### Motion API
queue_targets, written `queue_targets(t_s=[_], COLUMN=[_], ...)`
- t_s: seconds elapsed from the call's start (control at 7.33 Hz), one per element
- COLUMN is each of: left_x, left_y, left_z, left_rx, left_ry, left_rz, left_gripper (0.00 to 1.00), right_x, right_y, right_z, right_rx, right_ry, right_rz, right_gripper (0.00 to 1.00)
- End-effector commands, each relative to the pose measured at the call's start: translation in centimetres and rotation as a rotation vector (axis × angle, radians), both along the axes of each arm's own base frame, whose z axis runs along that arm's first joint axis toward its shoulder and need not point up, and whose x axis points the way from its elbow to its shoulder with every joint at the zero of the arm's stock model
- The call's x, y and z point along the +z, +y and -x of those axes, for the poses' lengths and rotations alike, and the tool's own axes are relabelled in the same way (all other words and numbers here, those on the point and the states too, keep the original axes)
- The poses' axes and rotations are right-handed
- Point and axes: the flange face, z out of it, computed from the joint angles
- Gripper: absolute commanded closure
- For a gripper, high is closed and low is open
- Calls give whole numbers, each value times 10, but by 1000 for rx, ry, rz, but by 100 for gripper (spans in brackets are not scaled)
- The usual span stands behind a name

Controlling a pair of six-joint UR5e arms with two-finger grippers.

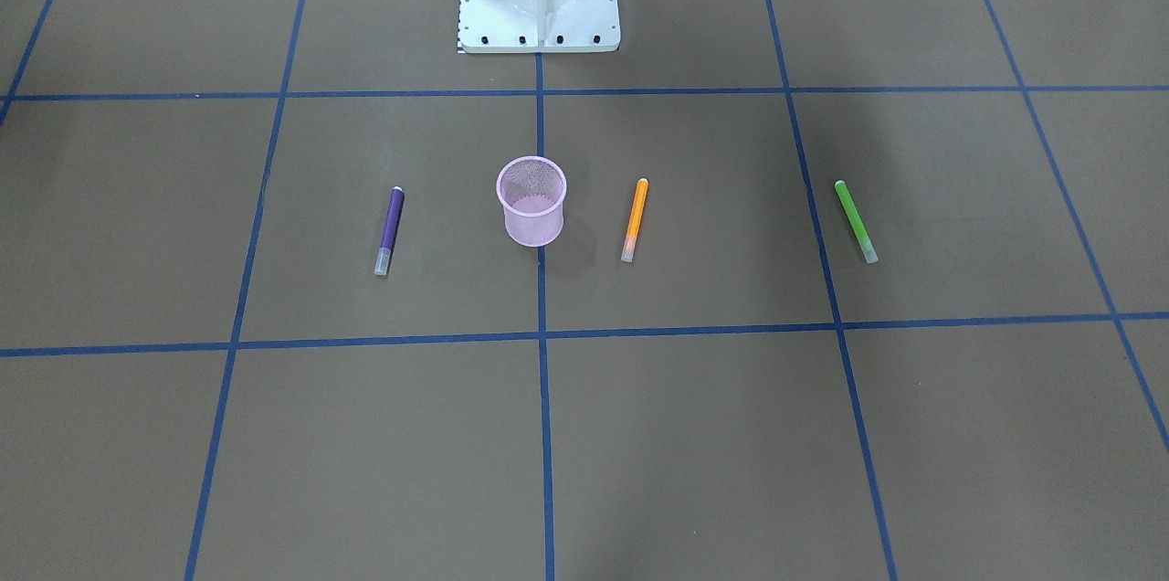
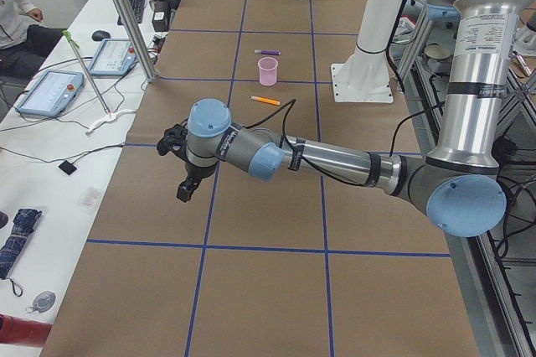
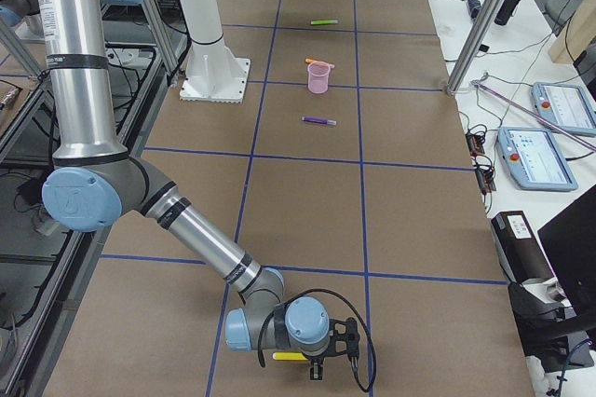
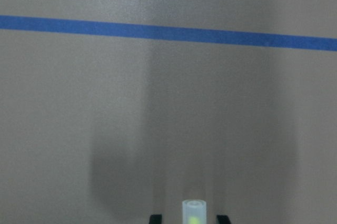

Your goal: Collect pens into pen holder

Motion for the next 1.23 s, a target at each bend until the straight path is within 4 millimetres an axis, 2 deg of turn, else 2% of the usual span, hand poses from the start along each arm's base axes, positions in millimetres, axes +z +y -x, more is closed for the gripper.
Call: queue_targets(t_s=[0.0,0.55,0.82,1.09], left_x=[0,0,0,-1], left_y=[0,-1,-1,0], left_z=[0,0,0,0], left_rx=[0,0,0,-1], left_ry=[0,1,1,1], left_rz=[1,-16,-16,-17], left_gripper=[0,0,0,0], right_x=[3,7,9,6], right_y=[5,10,12,10], right_z=[0,0,1,1], right_rx=[0,-2,-3,-3], right_ry=[3,6,8,6], right_rz=[7,14,18,12], right_gripper=[59,61,99,100])
